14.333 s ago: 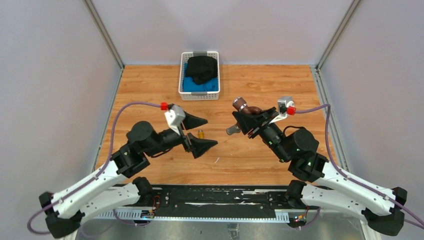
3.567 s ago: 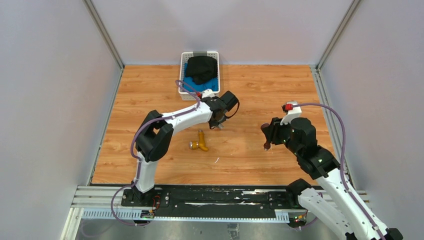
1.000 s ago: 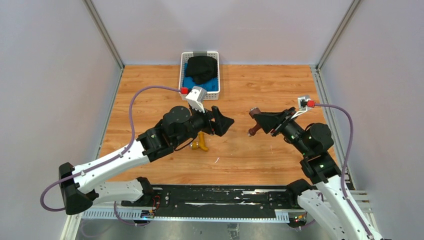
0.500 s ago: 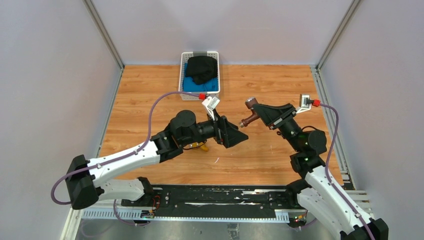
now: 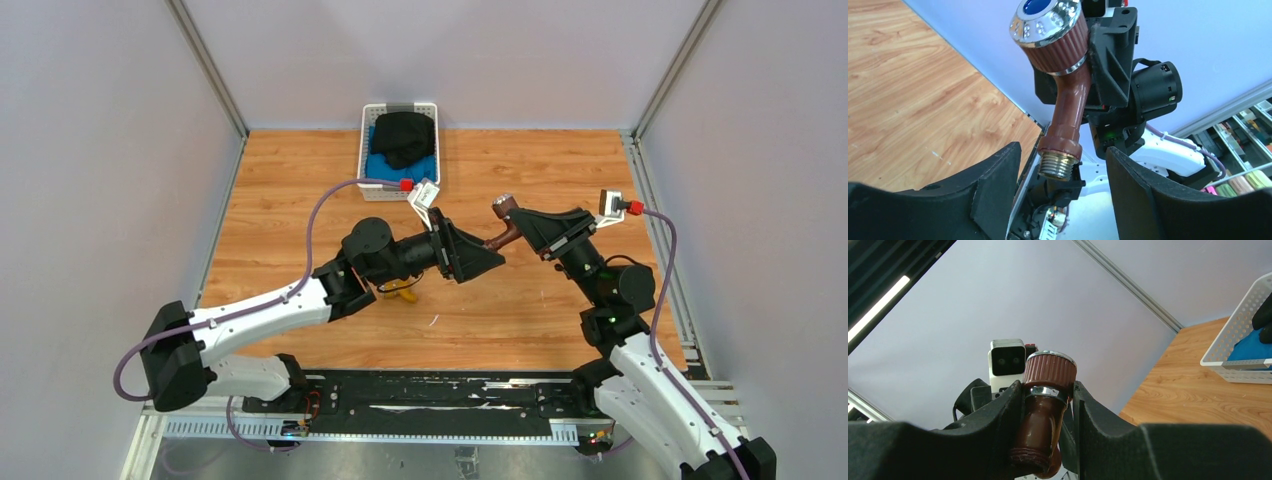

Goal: Install the water faucets
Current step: Adjust the water faucet.

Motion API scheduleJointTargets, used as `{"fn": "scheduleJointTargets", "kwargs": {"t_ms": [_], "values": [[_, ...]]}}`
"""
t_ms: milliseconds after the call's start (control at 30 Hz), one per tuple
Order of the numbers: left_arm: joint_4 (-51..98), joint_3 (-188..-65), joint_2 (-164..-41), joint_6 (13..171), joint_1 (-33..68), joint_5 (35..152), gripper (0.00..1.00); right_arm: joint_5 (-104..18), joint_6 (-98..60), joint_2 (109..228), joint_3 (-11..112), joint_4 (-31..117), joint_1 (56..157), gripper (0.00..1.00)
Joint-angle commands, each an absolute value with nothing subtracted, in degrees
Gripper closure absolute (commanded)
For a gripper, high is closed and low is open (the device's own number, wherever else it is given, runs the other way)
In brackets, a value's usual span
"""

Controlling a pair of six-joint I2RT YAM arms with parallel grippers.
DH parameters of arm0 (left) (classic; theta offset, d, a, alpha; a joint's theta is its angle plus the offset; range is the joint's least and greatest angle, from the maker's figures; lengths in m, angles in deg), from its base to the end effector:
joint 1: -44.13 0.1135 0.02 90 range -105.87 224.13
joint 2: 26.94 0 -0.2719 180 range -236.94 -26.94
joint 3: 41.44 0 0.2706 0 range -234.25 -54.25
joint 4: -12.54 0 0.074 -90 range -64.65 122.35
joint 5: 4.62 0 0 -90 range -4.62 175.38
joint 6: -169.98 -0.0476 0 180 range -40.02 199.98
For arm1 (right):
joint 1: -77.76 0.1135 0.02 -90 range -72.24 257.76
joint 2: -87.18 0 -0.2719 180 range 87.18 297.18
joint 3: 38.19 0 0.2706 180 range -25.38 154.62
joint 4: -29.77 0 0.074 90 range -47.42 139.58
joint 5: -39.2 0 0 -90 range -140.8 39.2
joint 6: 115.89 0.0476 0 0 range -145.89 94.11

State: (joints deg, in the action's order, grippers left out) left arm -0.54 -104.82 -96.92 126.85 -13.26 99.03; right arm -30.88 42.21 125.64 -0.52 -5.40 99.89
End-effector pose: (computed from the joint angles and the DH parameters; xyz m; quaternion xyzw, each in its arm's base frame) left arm 0.1604 -0.2716 0.3514 0.1489 0.6504 -0.6333 0.3922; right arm 0.1566 0.0812 0.3459 0.0386 0.4828 0.6742 0.5576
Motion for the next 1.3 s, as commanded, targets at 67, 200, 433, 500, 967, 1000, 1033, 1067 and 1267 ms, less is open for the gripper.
{"fn": "scheduleJointTargets", "kwargs": {"t_ms": [67, 200, 433, 500, 967, 1000, 1033, 1067, 1267], "values": [[-5.5, -106.1, -98.3, 128.7, -13.0, 100.1, 0.43, -29.8, 43.5, 124.8, -1.3, -8.1, 99.1, 1.0], [-5.5, -105.9, -98.1, 128.6, -13.0, 99.5, 0.65, -30.0, 43.6, 124.4, -1.8, -6.7, 99.1, 1.0], [-2.4, -105.2, -95.8, 125.7, -12.7, 97.7, 1.0, -28.9, 42.6, 122.3, -2.1, -1.5, 99.1, 0.94], [2.7, -106.2, -94.8, 121.9, -12.3, 98.8, 1.0, -27.7, 41.3, 121.0, -1.7, 2.6, 99.1, 0.65], [42.2, -122.4, -90.0, 90.4, -8.3, 120.9, 1.0, 1.3, 8.1, 120.9, 19.0, 40.9, 98.8, 0.24], [43.8, -123.2, -89.9, 89.4, -8.3, 121.6, 1.0, 3.0, 7.4, 121.6, 20.2, 41.9, 98.8, 0.24], [44.5, -123.6, -89.7, 88.9, -8.3, 122.0, 1.0, 4.3, 7.0, 122.4, 21.3, 42.3, 98.8, 0.24], [44.5, -123.8, -89.4, 88.9, -8.3, 122.0, 1.0, 6.0, 6.9, 123.2, 22.1, 42.3, 98.8, 0.23], [43.6, -124.4, -89.8, 89.8, -8.4, 121.6, 1.0, 10.1, 16.5, 126.1, 21.6, 33.9, 98.9, 0.22]]}}
